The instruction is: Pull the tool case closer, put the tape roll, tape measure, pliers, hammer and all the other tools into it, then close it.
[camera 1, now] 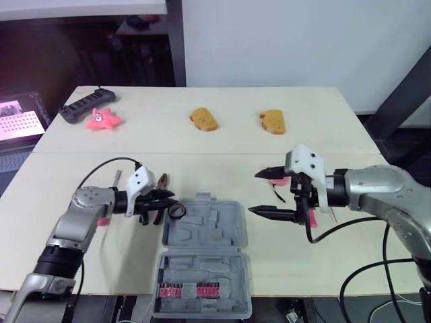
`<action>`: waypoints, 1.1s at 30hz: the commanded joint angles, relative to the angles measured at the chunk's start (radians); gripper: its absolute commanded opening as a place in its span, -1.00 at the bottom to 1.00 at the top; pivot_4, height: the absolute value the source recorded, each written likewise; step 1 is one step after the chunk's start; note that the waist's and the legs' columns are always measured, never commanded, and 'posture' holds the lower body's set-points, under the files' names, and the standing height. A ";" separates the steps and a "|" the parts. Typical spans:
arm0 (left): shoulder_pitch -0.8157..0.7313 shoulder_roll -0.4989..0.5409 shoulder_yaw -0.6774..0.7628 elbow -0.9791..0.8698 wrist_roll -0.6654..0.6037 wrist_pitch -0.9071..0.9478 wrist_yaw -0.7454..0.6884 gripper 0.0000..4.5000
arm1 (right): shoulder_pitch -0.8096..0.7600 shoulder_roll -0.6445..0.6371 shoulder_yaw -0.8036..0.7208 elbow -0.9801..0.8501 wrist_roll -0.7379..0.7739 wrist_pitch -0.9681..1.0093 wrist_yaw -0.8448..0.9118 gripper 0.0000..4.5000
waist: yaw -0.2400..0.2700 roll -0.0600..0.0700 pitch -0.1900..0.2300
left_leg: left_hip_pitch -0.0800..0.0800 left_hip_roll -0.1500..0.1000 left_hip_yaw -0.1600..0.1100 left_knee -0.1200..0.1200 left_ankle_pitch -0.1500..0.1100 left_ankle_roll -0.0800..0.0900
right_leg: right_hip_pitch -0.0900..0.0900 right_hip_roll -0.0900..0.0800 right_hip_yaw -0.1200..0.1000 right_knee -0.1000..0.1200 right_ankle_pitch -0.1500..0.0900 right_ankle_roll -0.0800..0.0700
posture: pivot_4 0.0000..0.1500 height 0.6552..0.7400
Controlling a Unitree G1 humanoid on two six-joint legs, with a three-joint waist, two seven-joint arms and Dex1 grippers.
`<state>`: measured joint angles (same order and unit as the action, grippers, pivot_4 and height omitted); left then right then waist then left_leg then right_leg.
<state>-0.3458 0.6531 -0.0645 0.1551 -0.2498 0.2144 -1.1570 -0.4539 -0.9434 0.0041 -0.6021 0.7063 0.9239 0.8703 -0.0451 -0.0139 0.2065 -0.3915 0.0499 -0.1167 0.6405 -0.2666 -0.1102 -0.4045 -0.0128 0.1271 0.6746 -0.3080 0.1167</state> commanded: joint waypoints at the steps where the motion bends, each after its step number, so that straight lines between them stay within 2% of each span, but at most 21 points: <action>1: 0.020 -0.010 -0.004 0.006 0.003 -0.064 -0.012 -0.48 | -0.018 -0.004 -0.019 -0.019 0.004 -0.012 0.001 1.00 | 0.000 0.000 0.000 | 0.000 0.000 0.000 0.000 0.000 0.000 | 0.000 0.000 0.000 0.000 0.000 0.000 | 1.00 1.00; 12: 0.031 -0.083 -0.087 0.253 0.135 -0.273 0.044 -0.48 | -0.029 -0.003 -0.020 -0.018 0.009 -0.007 -0.004 1.00 | 0.002 0.000 0.000 | 0.000 0.000 0.000 0.004 0.000 0.000 | 0.002 0.000 0.000 0.000 0.000 0.000 | 1.00 1.00; 16: 0.041 -0.080 -0.090 0.295 0.141 -0.309 0.056 -0.48 | -0.028 -0.006 -0.023 -0.018 0.009 -0.007 -0.003 1.00 | 0.000 0.004 -0.003 | 0.001 0.000 0.000 0.004 0.000 0.001 | 0.003 0.000 0.000 0.000 0.000 0.000 | 1.00 1.00; 23: 0.027 -0.066 -0.065 0.244 0.100 -0.270 0.044 -0.48 | -0.023 0.001 -0.014 -0.006 -0.001 -0.022 0.002 1.00 | -0.001 0.006 -0.004 | 0.002 0.000 0.000 0.004 0.000 0.001 | 0.004 0.000 0.000 0.000 0.000 0.000 | 1.00 1.00; 27: 0.000 -0.026 0.022 0.054 -0.046 -0.080 0.021 -0.48 | 0.040 -0.010 0.040 0.023 -0.091 -0.107 0.022 1.00 | -0.001 0.005 -0.003 | 0.002 0.000 0.000 0.004 -0.001 0.001 | 0.004 0.001 0.000 0.000 0.000 0.000 | 1.00 1.00; 28: 0.004 -0.009 0.036 0.021 -0.056 -0.064 0.019 -0.25 | 0.054 0.001 0.052 0.039 -0.116 -0.132 0.017 1.00 | 0.000 0.005 -0.003 | 0.001 0.000 0.000 0.004 -0.001 0.001 | 0.004 0.001 0.000 0.000 0.000 0.000 | 1.00 1.00; 30: 0.024 0.035 0.086 -0.036 -0.079 -0.045 0.023 0.08 | 0.098 0.043 0.037 0.085 -0.134 -0.203 0.018 1.00 | 0.000 0.005 -0.003 | 0.001 0.000 0.000 0.004 -0.001 0.001 | 0.004 0.000 0.000 0.000 0.000 0.000 | 1.00 1.00; 33: 0.092 0.111 0.203 -0.077 -0.108 -0.050 0.034 0.76 | 0.208 0.068 -0.043 0.161 -0.146 -0.312 0.053 1.00 | -0.001 0.005 -0.003 | 0.001 0.000 0.000 0.003 -0.001 0.001 | 0.003 0.000 0.000 0.000 0.000 0.001 | 1.00 1.00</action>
<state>-0.2892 0.7267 0.0548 0.1021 -0.3295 0.1679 -1.1272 -0.2782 -0.8760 0.0325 -0.4694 0.5717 0.6823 0.9042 -0.0458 -0.0087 0.2035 -0.3906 0.0500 -0.1170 0.6438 -0.2673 -0.1089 -0.4010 -0.0125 0.1269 0.6743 -0.3081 0.1172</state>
